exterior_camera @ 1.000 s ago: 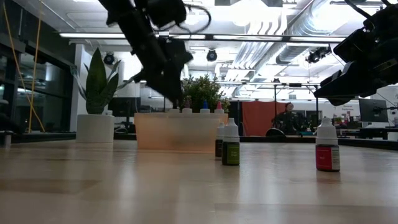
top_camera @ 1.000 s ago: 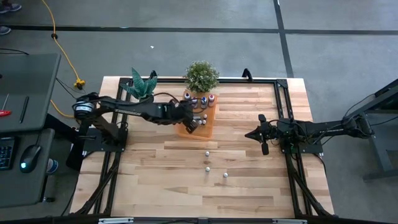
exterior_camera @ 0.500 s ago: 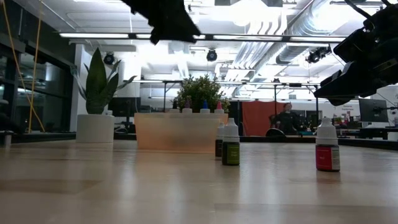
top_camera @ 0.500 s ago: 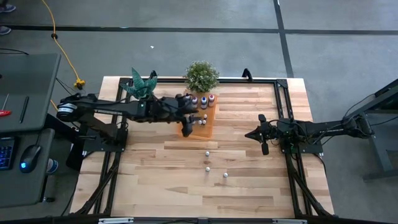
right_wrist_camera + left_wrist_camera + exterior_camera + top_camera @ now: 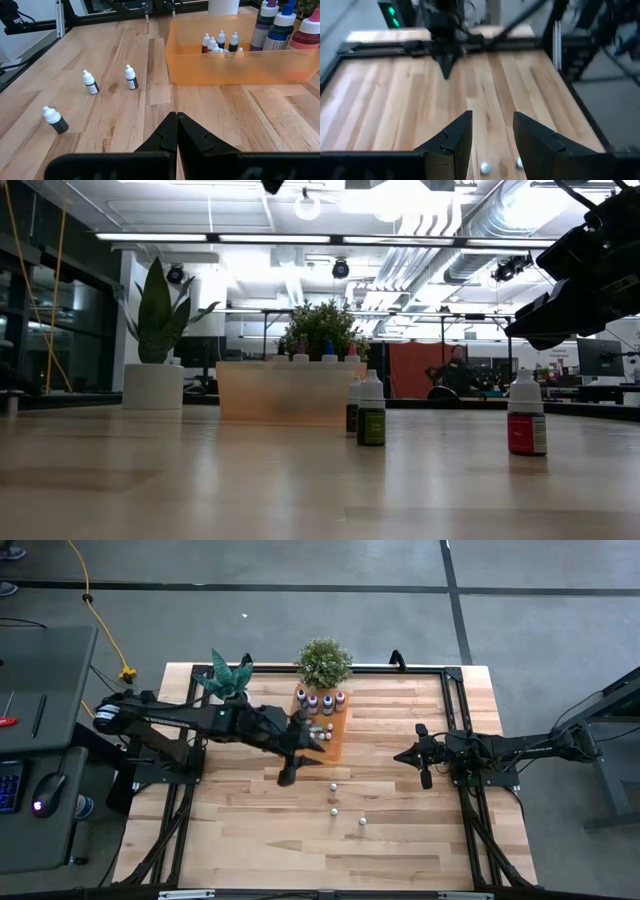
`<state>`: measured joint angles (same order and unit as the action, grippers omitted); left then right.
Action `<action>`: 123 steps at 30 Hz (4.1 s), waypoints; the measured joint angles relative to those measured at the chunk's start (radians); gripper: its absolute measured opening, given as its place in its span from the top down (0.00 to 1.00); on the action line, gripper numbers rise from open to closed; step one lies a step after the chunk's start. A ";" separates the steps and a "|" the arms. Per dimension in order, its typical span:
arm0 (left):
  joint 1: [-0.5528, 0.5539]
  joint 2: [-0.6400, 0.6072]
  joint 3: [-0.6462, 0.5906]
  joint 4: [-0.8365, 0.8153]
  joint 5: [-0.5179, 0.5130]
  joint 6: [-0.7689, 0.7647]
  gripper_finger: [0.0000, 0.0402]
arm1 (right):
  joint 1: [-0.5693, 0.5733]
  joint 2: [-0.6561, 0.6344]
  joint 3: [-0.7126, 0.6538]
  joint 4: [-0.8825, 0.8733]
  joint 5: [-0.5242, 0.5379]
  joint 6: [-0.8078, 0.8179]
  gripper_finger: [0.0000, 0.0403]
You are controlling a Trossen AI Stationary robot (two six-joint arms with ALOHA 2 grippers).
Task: Pick & Place food coloring
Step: Put the small dark green food coloring bottle into the orange bin
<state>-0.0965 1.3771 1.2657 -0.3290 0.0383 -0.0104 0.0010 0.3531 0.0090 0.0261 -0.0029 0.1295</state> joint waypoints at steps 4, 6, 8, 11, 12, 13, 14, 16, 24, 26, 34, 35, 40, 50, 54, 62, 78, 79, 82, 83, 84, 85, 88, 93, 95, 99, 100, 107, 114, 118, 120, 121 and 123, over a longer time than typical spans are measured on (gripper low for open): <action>-0.042 0.072 0.108 -0.154 -0.002 0.046 0.65 | 0.000 0.000 0.000 0.000 0.000 0.000 1.00; -0.058 0.113 0.170 -0.238 0.005 0.068 0.65 | 0.000 0.000 0.000 0.000 0.000 0.000 1.00; -0.073 0.167 0.235 -0.303 0.017 0.089 0.65 | 0.000 0.000 0.000 0.000 0.000 0.000 1.00; -0.090 0.247 0.308 -0.410 0.026 0.113 0.65 | 0.000 0.000 0.000 0.000 0.000 0.000 1.00; -0.096 0.272 0.328 -0.414 0.026 0.118 0.65 | 0.000 -0.001 0.000 0.001 0.000 0.000 1.00; -0.097 0.293 0.342 -0.422 0.026 0.126 0.65 | 0.000 0.000 0.000 0.001 0.000 0.000 1.00; -0.104 0.312 0.352 -0.443 0.027 0.139 0.65 | 0.000 0.000 0.000 0.000 0.000 0.000 1.00; -0.114 0.355 0.364 -0.447 0.041 0.177 0.65 | 0.000 0.000 0.000 0.001 0.000 0.000 1.00; -0.156 0.472 0.364 -0.455 0.060 0.376 0.65 | 0.000 0.000 0.000 0.000 0.000 0.000 1.00; -0.163 0.494 0.364 -0.456 0.060 0.422 0.65 | 0.000 0.000 0.000 0.000 0.000 0.000 1.00; -0.175 0.564 0.361 -0.415 0.067 0.483 0.56 | 0.000 0.000 0.000 0.000 0.000 0.000 1.00; -0.178 0.572 0.361 -0.402 0.079 0.478 0.53 | 0.000 0.000 0.000 0.000 0.000 0.000 1.00; -0.180 0.604 0.361 -0.346 0.113 0.476 0.43 | 0.000 -0.002 0.000 -0.001 0.000 0.000 1.00; -0.179 0.694 0.369 -0.262 0.102 0.481 0.42 | 0.000 -0.001 0.000 0.002 0.000 0.000 1.00; -0.179 0.718 0.368 -0.266 0.101 0.478 0.42 | 0.000 0.006 0.000 0.004 0.001 0.000 1.00; -0.178 0.757 0.364 -0.273 0.072 0.474 0.42 | 0.000 0.012 0.000 0.004 0.001 0.000 1.00; -0.158 0.776 0.365 -0.275 0.020 0.451 0.42 | 0.000 0.013 0.000 0.004 0.000 0.000 1.00; -0.157 0.773 0.365 -0.276 0.019 0.451 0.42 | 0.000 0.013 0.000 0.004 0.000 0.000 1.00; -0.152 0.768 0.366 -0.275 0.020 0.450 0.42 | 0.000 0.013 0.000 0.004 0.000 0.000 1.00; -0.152 0.768 0.371 -0.287 0.021 0.447 0.42 | 0.000 0.013 0.000 0.004 0.000 0.000 1.00; -0.152 0.768 0.384 -0.312 0.026 0.443 0.42 | 0.000 0.013 0.000 0.004 0.000 0.000 1.00; -0.152 0.768 0.399 -0.335 0.032 0.442 0.42 | 0.000 0.013 0.000 0.004 0.000 0.000 1.00; -0.152 0.767 0.439 -0.354 0.055 0.440 0.42 | 0.000 0.013 0.000 0.004 0.000 0.000 1.00; -0.152 0.767 0.465 -0.359 0.084 0.423 0.42 | 0.000 0.013 0.000 0.004 0.000 0.000 1.00; -0.152 0.766 0.465 -0.376 0.086 0.420 0.42 | 0.000 0.013 0.000 0.004 0.000 0.000 1.00; -0.152 0.767 0.464 -0.404 0.086 0.420 0.42 | 0.000 0.013 0.000 0.004 0.000 0.000 1.00; -0.152 0.767 0.464 -0.410 0.086 0.419 0.42 | 0.000 0.013 0.000 0.004 0.000 0.000 1.00; -0.152 0.767 0.464 -0.406 0.086 0.394 0.42 | 0.000 0.013 0.000 0.004 0.000 0.000 1.00; -0.152 0.790 0.461 -0.397 0.096 0.375 0.42 | 0.000 0.013 0.000 0.004 0.000 0.000 1.00; -0.152 0.803 0.463 -0.383 0.105 0.367 0.42 | 0.000 0.013 0.000 0.004 0.000 0.000 1.00; -0.152 0.805 0.462 -0.379 0.106 0.364 0.42 | 0.000 0.013 0.000 0.004 0.000 0.000 1.00; -0.152 0.804 0.463 -0.376 0.109 0.363 0.42 | 0.000 0.013 0.000 0.004 0.000 0.000 1.00; -0.152 0.802 0.464 -0.375 0.110 0.362 0.44 | 0.000 0.013 0.000 0.004 0.000 0.000 1.00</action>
<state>-0.2485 2.1796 1.7294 -0.7039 0.1486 0.3514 0.0006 0.3660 0.0090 0.0303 -0.0029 0.1299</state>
